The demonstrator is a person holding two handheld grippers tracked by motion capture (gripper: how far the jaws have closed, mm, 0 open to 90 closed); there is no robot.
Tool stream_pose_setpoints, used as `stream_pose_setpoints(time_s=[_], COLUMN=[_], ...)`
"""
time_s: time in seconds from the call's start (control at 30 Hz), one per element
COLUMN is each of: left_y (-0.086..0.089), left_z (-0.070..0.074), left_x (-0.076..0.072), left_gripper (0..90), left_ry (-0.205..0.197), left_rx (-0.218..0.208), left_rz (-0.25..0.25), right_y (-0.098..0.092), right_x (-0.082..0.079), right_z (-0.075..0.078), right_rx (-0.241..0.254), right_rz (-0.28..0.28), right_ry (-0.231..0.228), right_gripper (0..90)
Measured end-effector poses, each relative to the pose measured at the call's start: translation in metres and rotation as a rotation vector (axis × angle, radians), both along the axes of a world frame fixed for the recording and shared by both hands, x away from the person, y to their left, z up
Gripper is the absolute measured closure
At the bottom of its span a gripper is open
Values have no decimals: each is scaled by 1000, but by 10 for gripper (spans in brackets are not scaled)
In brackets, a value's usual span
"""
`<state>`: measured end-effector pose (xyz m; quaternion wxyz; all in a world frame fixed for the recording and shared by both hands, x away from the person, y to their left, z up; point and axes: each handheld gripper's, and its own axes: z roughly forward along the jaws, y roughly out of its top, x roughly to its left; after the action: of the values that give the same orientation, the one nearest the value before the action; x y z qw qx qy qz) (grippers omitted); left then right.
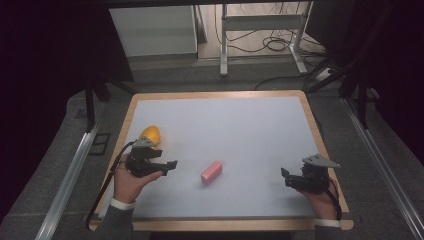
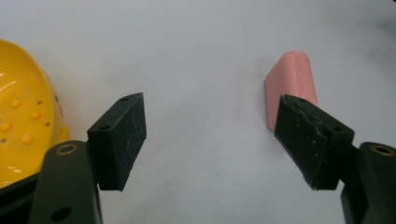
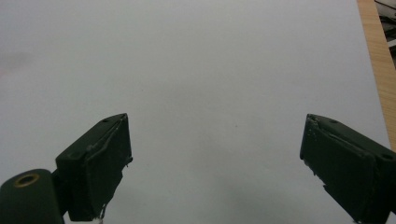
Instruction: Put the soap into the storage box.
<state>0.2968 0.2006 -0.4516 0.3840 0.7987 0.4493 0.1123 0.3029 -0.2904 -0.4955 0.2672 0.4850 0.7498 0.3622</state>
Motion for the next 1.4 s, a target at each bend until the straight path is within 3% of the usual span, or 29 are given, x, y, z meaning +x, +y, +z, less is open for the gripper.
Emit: stream_pose_setpoints(time_s=[0.53,1.4], left_y=[-21,-62], left_z=[-3,5], left_x=[5,16], left_gripper=[262,262], left_ry=[23,39], left_rx=[43,110], left_rz=[-40,-125], right_y=[-1,-1], right_x=[1,2], right_z=[-2,-4], right_rx=[-10,-17], right_rz=[-6,-6], right_ry=[12,20], right_gripper=[87,87])
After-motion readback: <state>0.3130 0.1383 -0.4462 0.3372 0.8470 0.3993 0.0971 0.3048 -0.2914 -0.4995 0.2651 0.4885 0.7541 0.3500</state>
